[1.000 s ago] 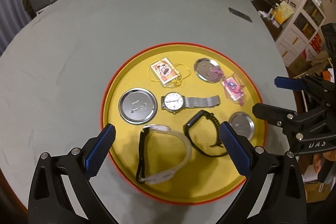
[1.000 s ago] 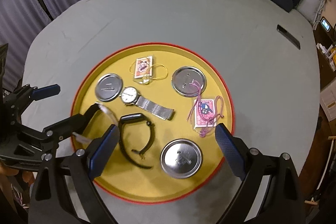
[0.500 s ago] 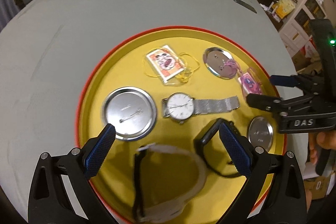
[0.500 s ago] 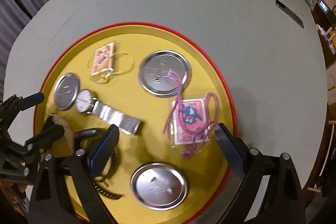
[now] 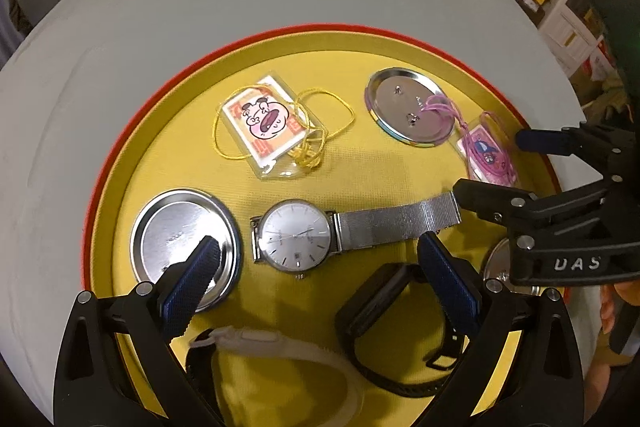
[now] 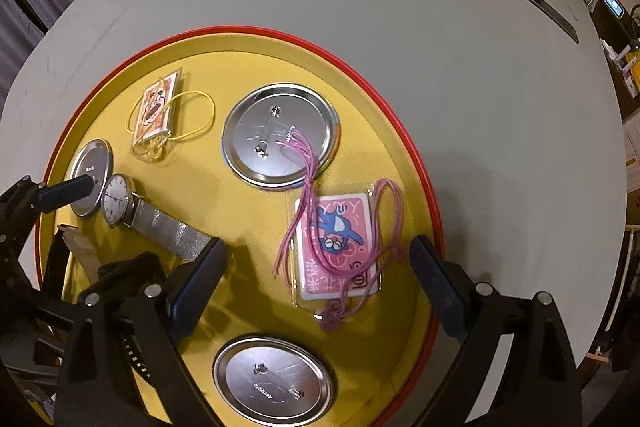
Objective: Organize jewelry
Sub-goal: 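Move the right tool over the pink-cord card badge while the left tool approaches the silver mesh watch, then grasp the pink-cord card badge with the right tool while the left tool grasps the silver mesh watch, then lift the card badge and mesh watch out of the tray over the bed with both tools, then open both tools to drop the card badge and mesh watch onto the bed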
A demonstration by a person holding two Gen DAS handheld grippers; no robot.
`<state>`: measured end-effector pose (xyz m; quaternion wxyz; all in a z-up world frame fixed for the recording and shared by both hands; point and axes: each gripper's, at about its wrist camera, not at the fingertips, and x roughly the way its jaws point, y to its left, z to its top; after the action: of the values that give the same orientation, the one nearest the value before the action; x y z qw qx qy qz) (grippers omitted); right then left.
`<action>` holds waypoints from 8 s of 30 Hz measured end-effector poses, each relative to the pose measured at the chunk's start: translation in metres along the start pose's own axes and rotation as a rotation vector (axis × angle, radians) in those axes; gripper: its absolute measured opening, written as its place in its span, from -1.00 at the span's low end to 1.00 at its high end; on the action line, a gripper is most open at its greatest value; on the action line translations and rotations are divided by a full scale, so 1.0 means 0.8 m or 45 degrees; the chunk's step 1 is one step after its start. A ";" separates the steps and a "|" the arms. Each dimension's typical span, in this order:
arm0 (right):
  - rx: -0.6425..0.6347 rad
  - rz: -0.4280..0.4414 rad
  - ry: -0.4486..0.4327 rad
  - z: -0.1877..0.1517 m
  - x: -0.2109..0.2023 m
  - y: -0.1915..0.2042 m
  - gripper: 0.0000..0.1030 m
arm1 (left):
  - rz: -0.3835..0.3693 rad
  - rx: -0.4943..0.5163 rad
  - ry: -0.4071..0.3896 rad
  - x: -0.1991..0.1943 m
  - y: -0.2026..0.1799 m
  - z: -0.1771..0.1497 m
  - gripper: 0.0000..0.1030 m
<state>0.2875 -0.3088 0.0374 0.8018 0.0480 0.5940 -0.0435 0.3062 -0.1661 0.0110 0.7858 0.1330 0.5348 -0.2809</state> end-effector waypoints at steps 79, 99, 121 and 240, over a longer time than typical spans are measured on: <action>-0.318 0.070 -0.224 -0.056 -0.007 0.021 0.62 | -0.172 0.714 0.041 0.013 0.003 0.027 0.28; -0.336 0.035 -0.330 -0.059 -0.017 0.028 -0.35 | -0.160 0.758 -0.041 -0.008 0.002 -0.006 -0.24; -0.304 0.048 -0.379 -0.058 -0.038 0.023 -0.75 | -0.170 0.746 -0.086 -0.047 -0.004 -0.029 -0.30; -0.388 0.357 -0.220 -0.093 -0.019 0.366 -0.84 | 0.043 0.330 -0.197 -0.184 0.247 -0.255 -0.88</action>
<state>0.2499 -0.0088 0.0379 0.8459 0.0044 0.5104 0.1546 0.2257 0.1413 0.0479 0.8055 0.2202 0.4296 -0.3438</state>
